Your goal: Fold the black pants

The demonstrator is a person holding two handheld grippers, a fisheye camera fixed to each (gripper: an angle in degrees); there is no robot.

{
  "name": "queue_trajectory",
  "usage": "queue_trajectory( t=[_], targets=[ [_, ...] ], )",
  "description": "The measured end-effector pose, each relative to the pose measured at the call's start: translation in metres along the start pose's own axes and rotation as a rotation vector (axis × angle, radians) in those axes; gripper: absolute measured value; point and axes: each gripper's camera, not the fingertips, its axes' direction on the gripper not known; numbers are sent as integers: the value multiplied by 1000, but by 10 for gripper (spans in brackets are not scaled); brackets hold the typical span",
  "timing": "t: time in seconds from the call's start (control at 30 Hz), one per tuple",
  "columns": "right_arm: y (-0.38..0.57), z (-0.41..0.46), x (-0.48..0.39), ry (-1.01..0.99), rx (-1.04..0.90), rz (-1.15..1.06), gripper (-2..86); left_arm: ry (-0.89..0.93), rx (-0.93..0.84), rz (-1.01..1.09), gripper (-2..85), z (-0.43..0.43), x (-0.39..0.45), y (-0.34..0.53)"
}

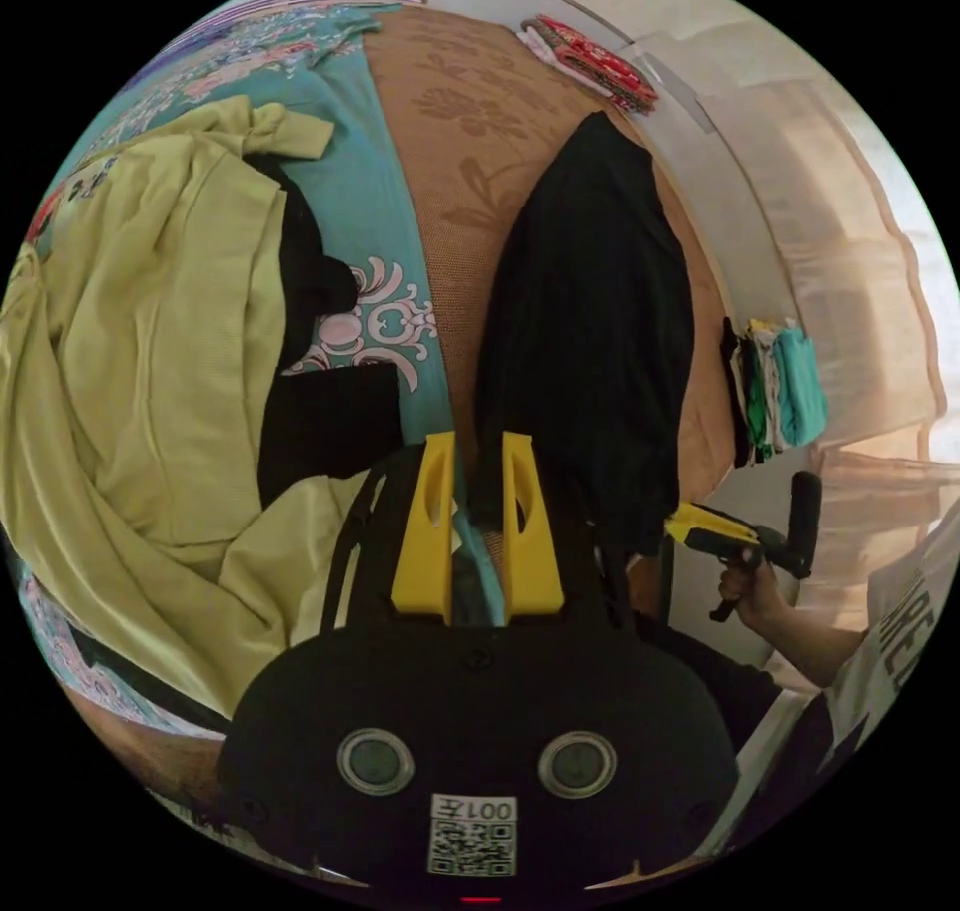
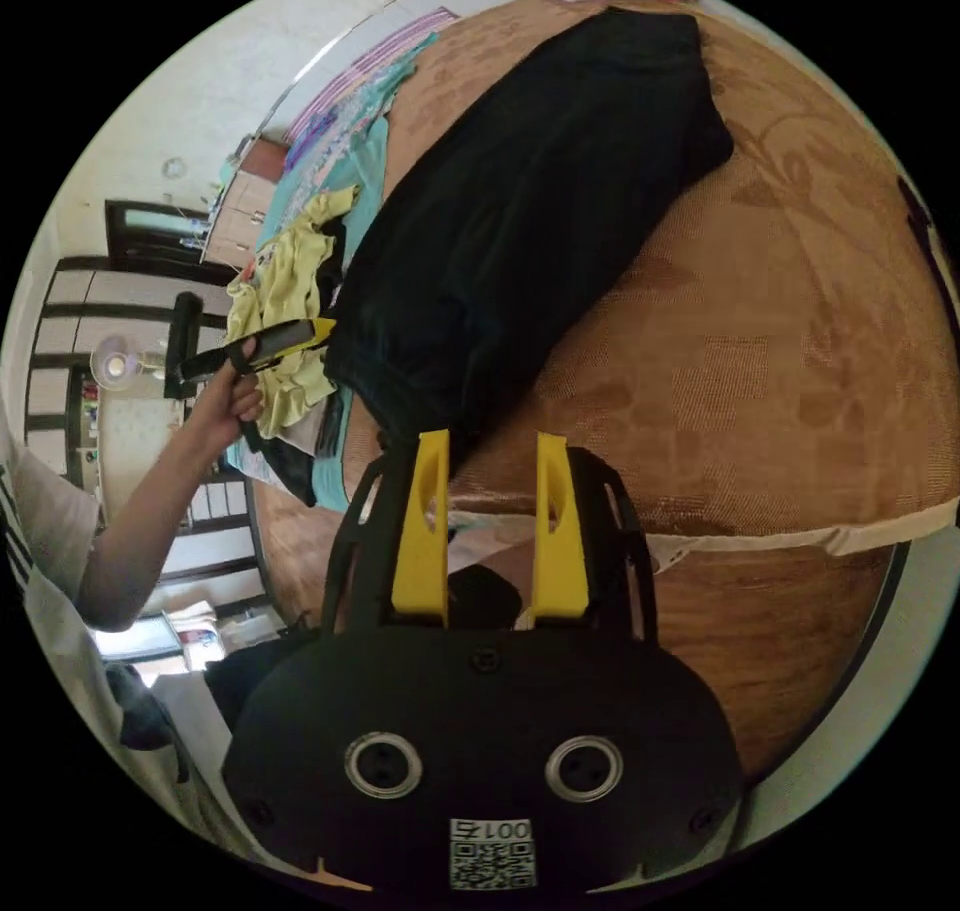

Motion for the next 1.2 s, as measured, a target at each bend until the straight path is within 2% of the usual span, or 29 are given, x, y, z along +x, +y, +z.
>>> queue_trajectory(
  t=[0.2, 0.37, 0.57, 0.83, 1.0, 1.03, 1.1, 1.2],
  targets=[
    [14, 3, -4, -139, 92, 129, 176, 73, 78, -71, 30, 22, -15, 62],
    [18, 3, -7, -116, 97, 230, 171, 235, 186, -209, 30, 47, -39, 115],
    [22, 12, -27, 52, 69, 228, 150, 260, 248, -395, 29, 81, -51, 169],
    [26, 32, -23, 13, 26, 245, 139, 270, 233, -382, 30, 105, -58, 197],
    [23, 33, -18, 42, 37, 221, 88, 291, 244, -407, 39, 111, -69, 214],
    [23, 31, -16, 25, 42, 212, 80, 315, 241, -428, 52, 113, -72, 219],
    [27, 15, 4, -170, 94, 234, 67, 371, 245, -464, 84, 117, -75, 228],
    [33, 0, 38, -442, 151, 318, 59, 595, 302, -562, 134, 128, -75, 247]
  ],
)
